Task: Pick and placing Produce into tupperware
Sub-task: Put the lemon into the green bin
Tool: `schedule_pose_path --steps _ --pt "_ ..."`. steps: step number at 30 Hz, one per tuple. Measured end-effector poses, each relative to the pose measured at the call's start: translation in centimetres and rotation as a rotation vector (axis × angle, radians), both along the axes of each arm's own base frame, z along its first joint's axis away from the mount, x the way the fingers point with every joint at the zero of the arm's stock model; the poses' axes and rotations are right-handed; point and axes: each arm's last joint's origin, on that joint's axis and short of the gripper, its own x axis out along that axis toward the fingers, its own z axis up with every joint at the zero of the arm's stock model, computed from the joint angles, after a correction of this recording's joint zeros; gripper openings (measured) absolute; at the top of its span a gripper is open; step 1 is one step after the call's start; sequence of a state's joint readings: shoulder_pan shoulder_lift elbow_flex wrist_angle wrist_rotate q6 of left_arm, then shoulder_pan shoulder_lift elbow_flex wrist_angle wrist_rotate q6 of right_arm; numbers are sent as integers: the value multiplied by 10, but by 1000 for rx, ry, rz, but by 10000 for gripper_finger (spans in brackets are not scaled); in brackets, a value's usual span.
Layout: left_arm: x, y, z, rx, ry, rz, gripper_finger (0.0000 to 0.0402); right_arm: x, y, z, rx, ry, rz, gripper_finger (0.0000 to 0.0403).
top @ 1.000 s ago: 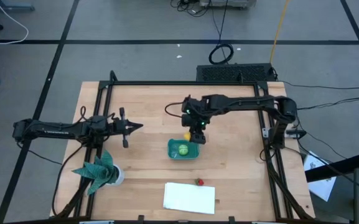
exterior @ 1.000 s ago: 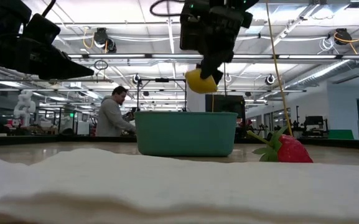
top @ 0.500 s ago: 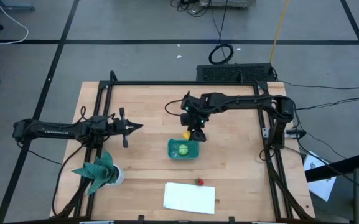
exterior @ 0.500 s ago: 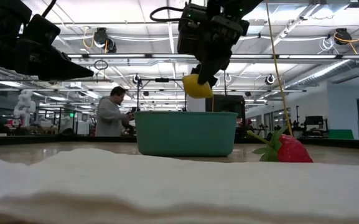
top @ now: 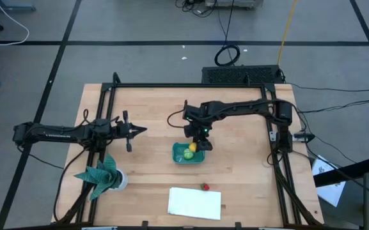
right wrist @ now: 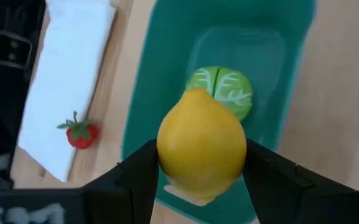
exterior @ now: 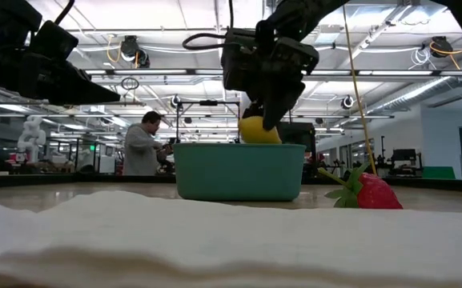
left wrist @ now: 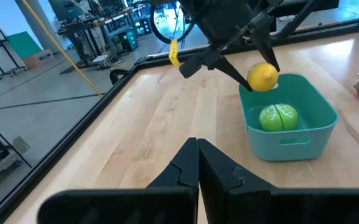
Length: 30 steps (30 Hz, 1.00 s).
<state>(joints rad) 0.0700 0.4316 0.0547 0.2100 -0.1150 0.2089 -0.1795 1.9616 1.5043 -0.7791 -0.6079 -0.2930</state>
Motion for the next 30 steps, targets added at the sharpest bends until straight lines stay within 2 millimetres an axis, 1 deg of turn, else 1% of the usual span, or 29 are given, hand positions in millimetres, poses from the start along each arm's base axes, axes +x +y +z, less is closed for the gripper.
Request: schedule_pose_path --steps 3,12,17,22,30 --pt "0 0 0 3 0 0 1 -1 2 -2 -17 -6 47 192" --pt "0 0 0 6 1 12 1 1 3 -2 -65 -64 106 192" --pt "0 0 -1 8 7 15 1 4 11 -7 -165 -82 177 192" --pt "0 0 -1 8 8 16 1 5 19 -7 -206 -99 228 192" --pt "0 0 -1 7 8 16 1 5 21 -7 -195 -84 205 192"
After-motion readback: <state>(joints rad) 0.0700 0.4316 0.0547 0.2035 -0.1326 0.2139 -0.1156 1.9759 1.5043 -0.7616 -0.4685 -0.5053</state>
